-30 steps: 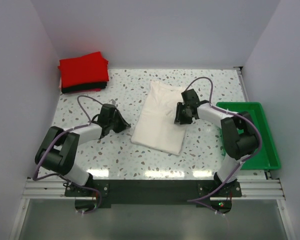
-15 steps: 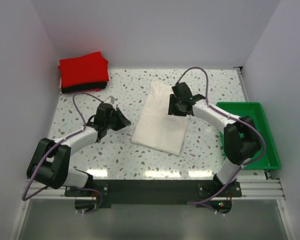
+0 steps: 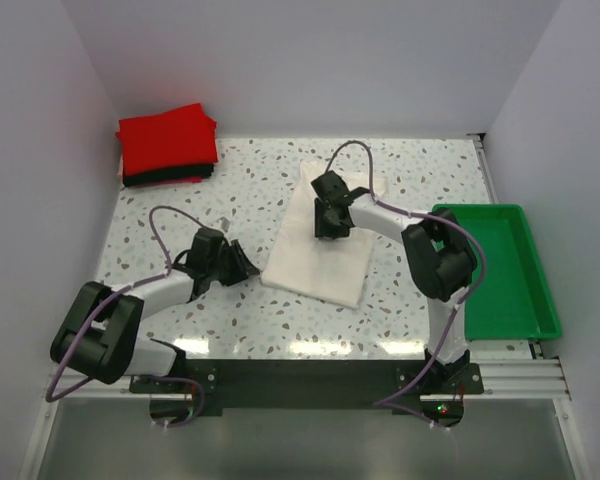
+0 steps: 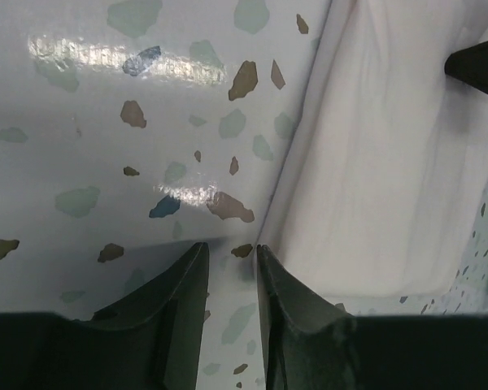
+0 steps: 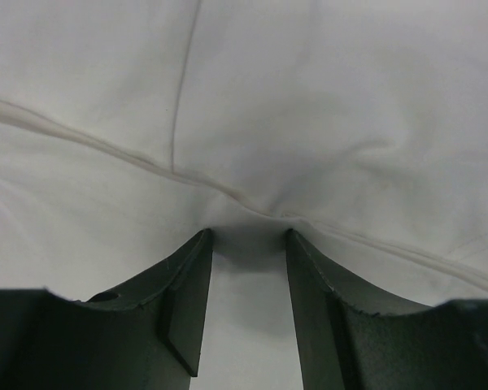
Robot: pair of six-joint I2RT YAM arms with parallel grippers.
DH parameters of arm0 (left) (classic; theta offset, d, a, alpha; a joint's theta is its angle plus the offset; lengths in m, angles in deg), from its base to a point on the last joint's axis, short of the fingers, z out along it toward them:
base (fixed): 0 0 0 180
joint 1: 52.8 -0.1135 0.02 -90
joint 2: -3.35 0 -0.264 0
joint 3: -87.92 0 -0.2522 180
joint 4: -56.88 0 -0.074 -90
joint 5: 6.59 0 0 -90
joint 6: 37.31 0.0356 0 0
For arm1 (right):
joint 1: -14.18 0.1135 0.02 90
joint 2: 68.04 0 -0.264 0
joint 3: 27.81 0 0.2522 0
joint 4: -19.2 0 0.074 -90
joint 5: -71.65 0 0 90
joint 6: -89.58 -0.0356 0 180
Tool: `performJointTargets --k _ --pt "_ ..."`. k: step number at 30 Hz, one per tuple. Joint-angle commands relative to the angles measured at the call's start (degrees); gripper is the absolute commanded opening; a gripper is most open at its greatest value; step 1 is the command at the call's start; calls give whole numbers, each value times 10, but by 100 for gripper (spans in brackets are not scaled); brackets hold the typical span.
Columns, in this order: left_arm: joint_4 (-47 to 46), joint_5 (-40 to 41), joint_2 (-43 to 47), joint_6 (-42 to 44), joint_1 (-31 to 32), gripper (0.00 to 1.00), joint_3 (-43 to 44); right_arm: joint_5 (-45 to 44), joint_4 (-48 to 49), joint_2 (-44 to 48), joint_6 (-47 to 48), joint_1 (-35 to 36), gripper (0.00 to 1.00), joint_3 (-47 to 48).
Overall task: Fold and stack the t-shirts
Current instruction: Fold the tshirt
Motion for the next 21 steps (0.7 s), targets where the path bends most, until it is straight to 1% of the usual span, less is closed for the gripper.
performJointTargets --k 1,2,3,6,7,8,9,10,13,15,18,19,21 --pt "-20 3 40 0 6 35 -16 -1 -10 -44 36 28 46 27" --pt "-14 13 50 -6 6 35 -25 -4 -12 -52 43 46 46 31" --pt "6 45 62 -21 6 35 -31 -9 -17 -58 53 54 46 36" --pt "40 99 131 -53 6 40 -59 -9 -20 -60 70 74 46 36" --pt "49 108 171 -61 6 41 -66 -2 -9 -56 73 75 46 29" --pt "56 114 190 -66 6 41 -76 15 -3 -52 77 78 46 15" --pt "84 119 208 -77 6 42 -80 24 5 -46 89 81 46 7" --pt "92 118 241 -81 6 43 -84 27 17 -37 94 84 47 -8" --pt "117 118 283 -93 7 43 -93 48 25 -25 110 86 47 -22" --pt "122 114 293 -92 7 46 -98 47 26 -20 116 88 47 -28" --pt "112 88 283 -80 9 51 -105 28 12 -6 114 84 53 -19" --pt "108 83 280 -77 11 53 -107 28 -1 -1 110 80 57 -6" --pt "103 71 277 -68 15 55 -114 30 -12 21 92 69 59 4"
